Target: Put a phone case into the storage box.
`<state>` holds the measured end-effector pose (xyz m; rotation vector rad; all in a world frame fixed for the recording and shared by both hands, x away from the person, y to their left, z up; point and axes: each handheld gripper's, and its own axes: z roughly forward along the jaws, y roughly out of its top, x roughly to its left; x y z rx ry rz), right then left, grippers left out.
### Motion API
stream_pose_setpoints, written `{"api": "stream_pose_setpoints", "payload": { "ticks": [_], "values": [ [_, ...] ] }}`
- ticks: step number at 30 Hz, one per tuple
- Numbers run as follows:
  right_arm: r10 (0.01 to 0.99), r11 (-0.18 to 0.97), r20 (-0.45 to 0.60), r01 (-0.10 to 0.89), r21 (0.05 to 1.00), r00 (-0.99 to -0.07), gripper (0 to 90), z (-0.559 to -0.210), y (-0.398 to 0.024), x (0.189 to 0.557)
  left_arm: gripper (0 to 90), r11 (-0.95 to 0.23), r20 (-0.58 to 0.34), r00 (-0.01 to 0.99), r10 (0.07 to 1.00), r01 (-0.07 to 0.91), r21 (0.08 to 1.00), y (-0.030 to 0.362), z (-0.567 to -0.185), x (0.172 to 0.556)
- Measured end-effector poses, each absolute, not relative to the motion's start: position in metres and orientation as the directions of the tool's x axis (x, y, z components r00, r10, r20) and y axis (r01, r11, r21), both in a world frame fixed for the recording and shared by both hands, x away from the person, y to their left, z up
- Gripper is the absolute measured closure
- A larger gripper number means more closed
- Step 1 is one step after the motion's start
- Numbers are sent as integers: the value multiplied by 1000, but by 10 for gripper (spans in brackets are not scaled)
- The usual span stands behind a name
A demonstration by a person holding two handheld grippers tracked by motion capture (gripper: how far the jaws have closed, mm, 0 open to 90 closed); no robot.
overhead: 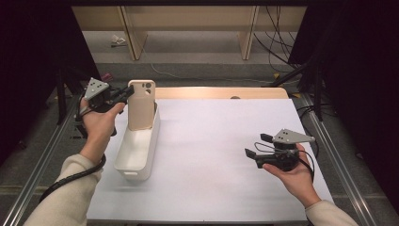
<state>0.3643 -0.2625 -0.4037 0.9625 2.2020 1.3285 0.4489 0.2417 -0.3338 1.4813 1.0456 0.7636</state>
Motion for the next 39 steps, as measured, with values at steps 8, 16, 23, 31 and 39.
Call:
{"api": "stream_pose_setpoints", "payload": {
  "ticks": [8, 16, 23, 31, 39],
  "values": [
    [728, 310, 20, 355, 882, -685, 182, -404, -263, 365, 820, 8, -90, 392, 915, 206, 978, 244, -334, 457],
    [727, 310, 20, 355, 882, -686, 182, -404, -263, 364, 820, 12, -96, 382, 919, 218, 976, 245, -337, 466],
    [726, 312, 18, 352, 882, -687, 182, -404, -262, 364, 820, 13, -102, 372, 923, 234, 972, 246, -340, 473],
    [726, 311, 19, 353, 882, -687, 183, -404, -263, 365, 820, 9, -101, 361, 927, 248, 969, 246, -345, 481],
    [722, 317, 19, 355, 880, -691, 185, -405, -262, 365, 819, 22, -118, 340, 933, 272, 962, 248, -355, 489]
  ]
}}
